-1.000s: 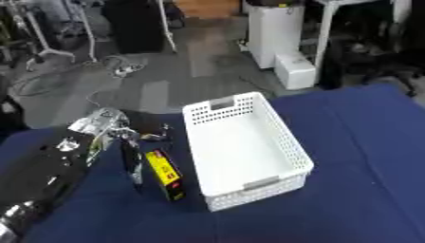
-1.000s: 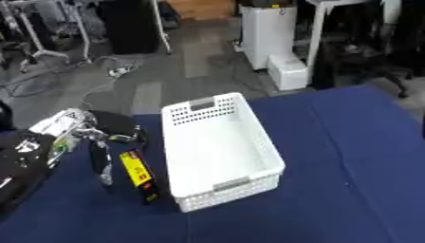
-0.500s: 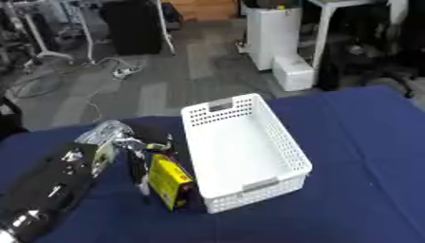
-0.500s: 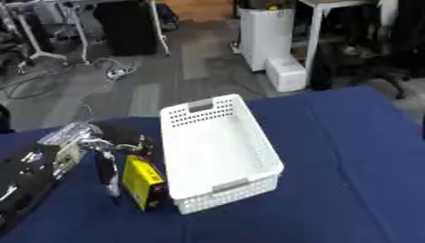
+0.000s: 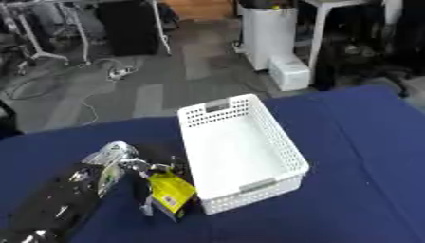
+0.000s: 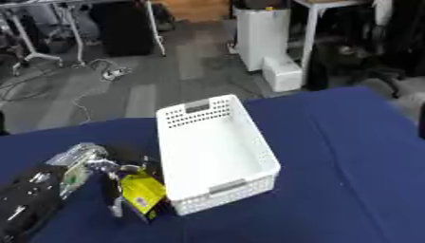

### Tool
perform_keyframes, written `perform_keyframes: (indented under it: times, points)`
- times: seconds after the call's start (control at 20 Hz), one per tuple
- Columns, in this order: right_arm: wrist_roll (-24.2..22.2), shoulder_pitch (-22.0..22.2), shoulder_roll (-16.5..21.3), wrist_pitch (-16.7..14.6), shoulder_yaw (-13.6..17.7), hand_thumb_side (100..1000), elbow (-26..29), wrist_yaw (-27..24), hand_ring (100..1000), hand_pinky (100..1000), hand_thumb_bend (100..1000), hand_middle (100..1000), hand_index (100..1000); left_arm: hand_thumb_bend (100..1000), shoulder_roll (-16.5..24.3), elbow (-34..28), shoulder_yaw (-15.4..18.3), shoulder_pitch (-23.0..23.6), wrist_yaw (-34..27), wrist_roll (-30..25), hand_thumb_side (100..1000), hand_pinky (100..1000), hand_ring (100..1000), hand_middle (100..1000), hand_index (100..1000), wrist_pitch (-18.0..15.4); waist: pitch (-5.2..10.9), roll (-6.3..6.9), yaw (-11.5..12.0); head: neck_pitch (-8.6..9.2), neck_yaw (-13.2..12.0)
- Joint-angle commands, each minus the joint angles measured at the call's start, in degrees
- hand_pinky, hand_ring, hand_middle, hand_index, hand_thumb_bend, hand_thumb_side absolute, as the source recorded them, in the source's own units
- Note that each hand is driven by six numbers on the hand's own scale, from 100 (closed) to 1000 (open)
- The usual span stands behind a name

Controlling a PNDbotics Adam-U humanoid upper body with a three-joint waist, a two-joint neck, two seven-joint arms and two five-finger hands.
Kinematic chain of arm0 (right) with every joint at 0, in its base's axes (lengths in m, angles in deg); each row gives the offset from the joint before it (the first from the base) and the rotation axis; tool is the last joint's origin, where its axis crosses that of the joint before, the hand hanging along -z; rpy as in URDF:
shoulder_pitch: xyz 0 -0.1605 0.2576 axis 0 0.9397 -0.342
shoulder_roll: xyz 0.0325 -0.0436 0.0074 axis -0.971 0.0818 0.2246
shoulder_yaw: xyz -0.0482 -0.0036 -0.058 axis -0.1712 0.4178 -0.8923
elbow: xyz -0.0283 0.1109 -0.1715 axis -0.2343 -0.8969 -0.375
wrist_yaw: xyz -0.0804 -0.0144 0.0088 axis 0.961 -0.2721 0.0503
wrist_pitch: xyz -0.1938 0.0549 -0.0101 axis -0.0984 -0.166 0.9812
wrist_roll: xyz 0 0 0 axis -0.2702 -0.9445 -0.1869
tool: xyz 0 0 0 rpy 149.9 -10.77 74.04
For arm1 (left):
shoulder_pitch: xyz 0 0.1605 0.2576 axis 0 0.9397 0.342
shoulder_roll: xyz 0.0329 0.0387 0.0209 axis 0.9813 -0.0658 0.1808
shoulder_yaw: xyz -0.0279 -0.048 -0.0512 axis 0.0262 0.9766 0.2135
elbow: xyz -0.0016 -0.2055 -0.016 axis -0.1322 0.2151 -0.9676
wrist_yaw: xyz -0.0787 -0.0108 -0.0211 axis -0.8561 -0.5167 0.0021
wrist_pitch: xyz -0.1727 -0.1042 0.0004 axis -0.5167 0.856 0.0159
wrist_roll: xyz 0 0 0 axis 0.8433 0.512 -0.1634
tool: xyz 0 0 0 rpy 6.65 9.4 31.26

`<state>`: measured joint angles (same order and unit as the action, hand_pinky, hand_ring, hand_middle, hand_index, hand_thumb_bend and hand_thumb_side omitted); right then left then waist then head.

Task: Pick up objects on the table and place them in the box.

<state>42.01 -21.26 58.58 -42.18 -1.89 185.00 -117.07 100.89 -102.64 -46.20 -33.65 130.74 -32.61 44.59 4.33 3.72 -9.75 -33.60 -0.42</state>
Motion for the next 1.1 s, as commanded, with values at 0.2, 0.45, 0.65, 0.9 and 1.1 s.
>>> perform_keyframes:
  times: [0.2, 0.45, 0.65, 0.9, 1.1]
  points:
    - [-7.44, -0.76, 1.05, -7.46, 0.45, 1000, 0.74, -0.73, 290, 213, 100, 404, 485, 637, -0.38, -1.58, 2.84, 0.06, 6.46, -4.88, 433, 100, 416, 503, 573, -15.84, 0.20, -0.50, 0.02, 0.59, 0.85]
    - [-7.36, -0.67, 1.10, -7.64, 0.45, 1000, 0.74, -1.07, 289, 211, 100, 402, 482, 443, 0.74, -5.19, 1.81, 1.27, 11.93, 14.99, 493, 100, 119, 329, 468, -15.84, 0.18, -0.48, 0.14, 0.93, 1.18]
    - [-7.43, -0.35, 1.10, -7.80, 0.53, 1000, 0.74, -1.04, 288, 210, 100, 402, 481, 450, 1.81, -7.13, 2.81, 1.36, 14.60, 20.90, 474, 100, 100, 322, 471, -15.84, 0.24, -0.53, 0.44, 1.13, 1.59]
    - [-7.31, 0.10, 1.19, -7.96, 0.64, 1000, 0.74, -0.85, 288, 210, 100, 401, 481, 446, 4.67, -12.64, 5.58, -0.85, 10.49, 18.38, 480, 100, 100, 319, 468, -15.32, 0.48, -0.54, 0.87, 1.51, 1.81]
    - [-6.90, 0.47, 1.21, -7.75, 0.91, 1000, 0.74, -0.72, 288, 210, 100, 402, 482, 441, 5.98, -19.06, 8.86, -2.51, 4.35, 15.93, 518, 100, 100, 321, 459, -12.13, 0.83, -0.57, 1.04, 2.13, 1.48]
